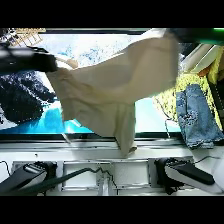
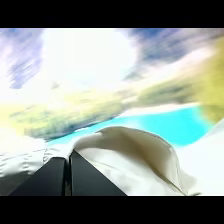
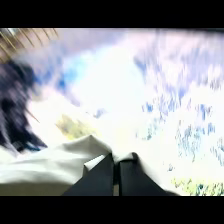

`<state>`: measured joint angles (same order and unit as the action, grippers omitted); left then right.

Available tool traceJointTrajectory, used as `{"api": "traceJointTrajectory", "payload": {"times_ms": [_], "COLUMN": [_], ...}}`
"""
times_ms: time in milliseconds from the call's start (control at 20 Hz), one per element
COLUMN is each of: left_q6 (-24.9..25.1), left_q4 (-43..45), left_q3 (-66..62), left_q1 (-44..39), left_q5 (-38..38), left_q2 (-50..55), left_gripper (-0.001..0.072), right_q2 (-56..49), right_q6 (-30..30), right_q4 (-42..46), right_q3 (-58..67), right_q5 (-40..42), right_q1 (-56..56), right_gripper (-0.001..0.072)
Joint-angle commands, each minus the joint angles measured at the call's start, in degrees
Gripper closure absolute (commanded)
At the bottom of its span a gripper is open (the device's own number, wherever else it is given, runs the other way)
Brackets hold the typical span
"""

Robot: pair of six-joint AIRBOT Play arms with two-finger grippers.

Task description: Fold the clothes and pants, and hang the long-sleeved shirts on hangers.

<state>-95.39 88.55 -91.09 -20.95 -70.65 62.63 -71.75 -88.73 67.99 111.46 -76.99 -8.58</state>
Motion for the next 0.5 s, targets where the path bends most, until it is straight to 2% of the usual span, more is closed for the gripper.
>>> {"api": "traceJointTrajectory", "payload": {"times_ms": [0,100,250,350,450], "left_q6": [-1.36,-3.93,-7.65,-8.9,-10.12], "left_q4": [12.04,14.05,17.99,20.24,23.23], "left_q3": [0.44,0.44,0.44,0.48,0.5], "left_q1": [0.72,1.6,2.49,2.93,3.26], "left_q5": [7.39,11.85,13.97,14.08,12.68], "left_q2": [13.97,19.74,23.67,23.67,22.95], "left_gripper": [0.0698,0.0699,0.0699,0.0698,0.0699], "right_q2": [-14.34,-18.91,-20.87,-20.74,-20.76], "right_q6": [4.13,4.13,4.66,6.01,5.99], "right_q4": [-0.17,-0.26,-0.15,-0.22,-0.46], "right_q3": [0.09,0.09,0.09,0.11,0.09], "right_q5": [6.47,12.13,17.88,18.73,16.09], "right_q1": [0.02,0.02,0.02,0.02,-0.13], "right_gripper": [0.0698,0.0698,0.0699,0.0699,0.0698]}}
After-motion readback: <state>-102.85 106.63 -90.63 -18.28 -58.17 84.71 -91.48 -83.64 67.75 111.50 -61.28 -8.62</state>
